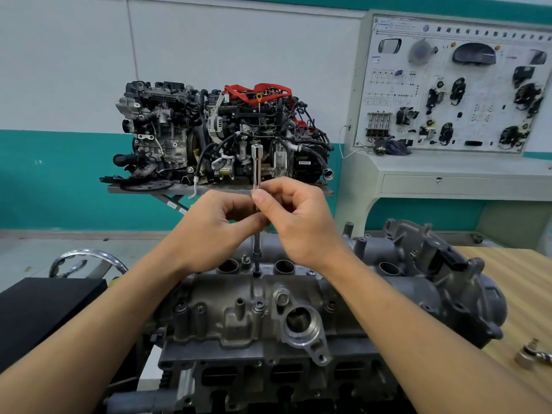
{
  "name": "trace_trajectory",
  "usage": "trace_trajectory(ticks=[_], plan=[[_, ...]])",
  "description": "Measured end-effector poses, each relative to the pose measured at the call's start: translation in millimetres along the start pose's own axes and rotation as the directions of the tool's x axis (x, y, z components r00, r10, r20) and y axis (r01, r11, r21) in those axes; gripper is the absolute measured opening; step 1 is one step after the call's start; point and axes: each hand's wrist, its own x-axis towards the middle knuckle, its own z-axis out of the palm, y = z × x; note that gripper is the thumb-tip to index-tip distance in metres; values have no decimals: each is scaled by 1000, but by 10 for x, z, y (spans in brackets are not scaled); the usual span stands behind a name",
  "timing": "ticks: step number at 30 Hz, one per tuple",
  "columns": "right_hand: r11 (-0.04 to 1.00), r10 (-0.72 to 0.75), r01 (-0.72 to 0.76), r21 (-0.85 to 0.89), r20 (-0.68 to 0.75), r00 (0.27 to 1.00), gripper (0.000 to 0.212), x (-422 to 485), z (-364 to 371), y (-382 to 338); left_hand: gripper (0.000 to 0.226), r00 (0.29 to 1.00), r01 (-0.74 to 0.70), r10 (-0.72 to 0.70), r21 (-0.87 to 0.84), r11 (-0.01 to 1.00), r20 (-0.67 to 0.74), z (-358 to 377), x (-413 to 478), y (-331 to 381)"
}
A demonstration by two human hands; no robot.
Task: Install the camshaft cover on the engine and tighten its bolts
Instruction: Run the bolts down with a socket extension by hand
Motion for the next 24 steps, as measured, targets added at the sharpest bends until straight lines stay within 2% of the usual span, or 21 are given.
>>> trace_trajectory(ticks=[6,10,12,14,16,18,20,24], plan=[[1000,23,-22,19,-73,997,10,0,-17,2,15,990,23,-22,3,1000,-142,12,11,6],[998,31,-31,58,2,1000,11,8,-4,1,7,997,6,-3,34,999,-76,16,4,-7],[996,24,-26,86,23,999,13,5,2,6,12,1000,-1,1,38,999,-15,21,-4,-1],[999,5,-5,38,-4,1000,13,6,14,4,15,1000,-14,14,33,999,11,15,-6,16],[1000,-1,1,5,-54,999,10,14,14,2,18,999,-38,38,40,998,-5,15,-6,32],[1000,-3,2,-8,-105,994,18,29,6,22,25,998,-27,27,15,1000,-57,8,-5,27],[1000,4,-5,-11,-118,993,23,37,-8,41,22,996,-9,10,17,1000,-86,2,4,13],[998,13,-11,67,-28,1000,3,20,-7,5,10,999,-17,22,112,994,-46,13,-2,-3]])
